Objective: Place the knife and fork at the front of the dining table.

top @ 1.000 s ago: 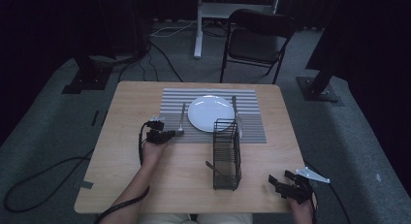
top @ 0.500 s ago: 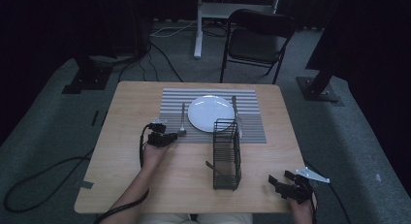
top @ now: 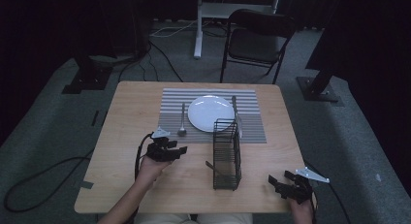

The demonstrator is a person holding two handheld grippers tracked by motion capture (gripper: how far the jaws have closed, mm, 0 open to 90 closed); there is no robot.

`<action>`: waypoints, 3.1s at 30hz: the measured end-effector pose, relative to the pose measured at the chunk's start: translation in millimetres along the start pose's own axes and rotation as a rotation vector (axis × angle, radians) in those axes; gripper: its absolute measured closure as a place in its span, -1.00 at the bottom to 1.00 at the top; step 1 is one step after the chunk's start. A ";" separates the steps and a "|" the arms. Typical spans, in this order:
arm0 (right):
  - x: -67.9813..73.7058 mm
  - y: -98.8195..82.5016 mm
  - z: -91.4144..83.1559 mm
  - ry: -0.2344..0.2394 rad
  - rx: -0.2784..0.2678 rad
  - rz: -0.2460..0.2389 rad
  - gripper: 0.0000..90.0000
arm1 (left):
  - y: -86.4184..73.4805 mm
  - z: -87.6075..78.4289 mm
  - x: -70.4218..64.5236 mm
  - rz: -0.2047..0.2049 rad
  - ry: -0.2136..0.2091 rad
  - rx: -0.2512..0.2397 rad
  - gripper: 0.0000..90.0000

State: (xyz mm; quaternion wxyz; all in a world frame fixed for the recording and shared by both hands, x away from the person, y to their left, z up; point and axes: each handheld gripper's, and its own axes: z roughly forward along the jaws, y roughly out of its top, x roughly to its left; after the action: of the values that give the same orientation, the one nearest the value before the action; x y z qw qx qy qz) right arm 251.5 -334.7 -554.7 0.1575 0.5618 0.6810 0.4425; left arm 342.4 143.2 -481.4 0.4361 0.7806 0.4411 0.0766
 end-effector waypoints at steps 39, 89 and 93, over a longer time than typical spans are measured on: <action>-0.3 -0.1 -0.4 0.003 -0.001 0.002 -0.68 | -8.7 -47.6 -135.4 0.228 -0.232 -0.075 -0.66; -0.7 -0.4 -0.8 0.012 -0.002 0.005 -0.68 | 2.0 -26.0 -133.5 0.251 -0.203 -0.189 0.93; -0.8 -0.4 -0.8 0.012 -0.002 0.006 -0.68 | 10.0 -36.1 -133.2 0.270 -0.205 -0.219 0.93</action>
State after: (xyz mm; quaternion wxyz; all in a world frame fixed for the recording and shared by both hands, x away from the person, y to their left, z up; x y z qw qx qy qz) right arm 250.9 -335.8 -554.8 0.1527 0.5610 0.6799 0.4469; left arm 250.5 62.4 -416.7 0.5466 0.7843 0.2750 0.1020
